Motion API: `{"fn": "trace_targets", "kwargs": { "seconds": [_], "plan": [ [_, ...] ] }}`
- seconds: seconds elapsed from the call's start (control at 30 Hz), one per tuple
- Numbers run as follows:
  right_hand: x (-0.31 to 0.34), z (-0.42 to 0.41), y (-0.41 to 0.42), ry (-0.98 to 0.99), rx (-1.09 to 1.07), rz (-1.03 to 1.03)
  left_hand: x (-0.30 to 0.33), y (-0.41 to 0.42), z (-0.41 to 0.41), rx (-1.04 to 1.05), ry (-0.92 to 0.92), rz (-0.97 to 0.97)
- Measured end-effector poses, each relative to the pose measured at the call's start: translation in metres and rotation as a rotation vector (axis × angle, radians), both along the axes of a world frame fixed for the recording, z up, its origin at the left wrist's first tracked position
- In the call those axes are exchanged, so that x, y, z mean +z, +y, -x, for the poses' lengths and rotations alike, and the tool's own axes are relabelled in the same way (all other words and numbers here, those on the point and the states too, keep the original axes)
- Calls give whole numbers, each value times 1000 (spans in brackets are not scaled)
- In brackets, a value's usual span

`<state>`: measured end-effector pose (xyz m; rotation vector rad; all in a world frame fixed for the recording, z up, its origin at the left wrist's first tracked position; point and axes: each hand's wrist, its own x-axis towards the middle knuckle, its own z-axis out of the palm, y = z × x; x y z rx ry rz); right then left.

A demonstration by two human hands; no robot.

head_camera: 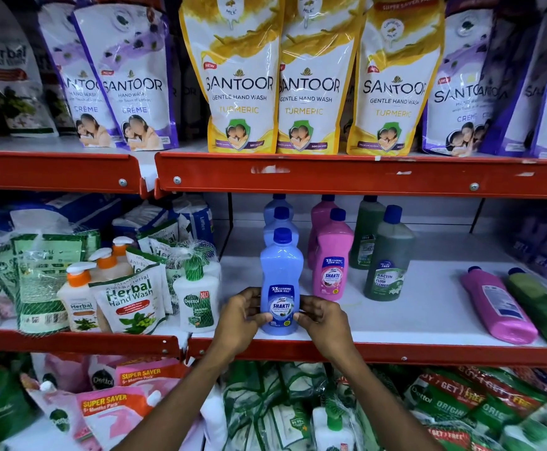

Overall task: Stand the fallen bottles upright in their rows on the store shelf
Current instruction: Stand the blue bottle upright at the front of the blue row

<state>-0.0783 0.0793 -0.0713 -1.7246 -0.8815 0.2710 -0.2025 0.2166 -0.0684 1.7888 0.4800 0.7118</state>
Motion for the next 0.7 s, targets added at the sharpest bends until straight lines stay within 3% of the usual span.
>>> {"fn": "trace_targets", "kwargs": {
  "seconds": [0.7],
  "plan": [
    [4,5,-10,80,15,25,-1,-5,11,-36,-2,36]
  ]
}}
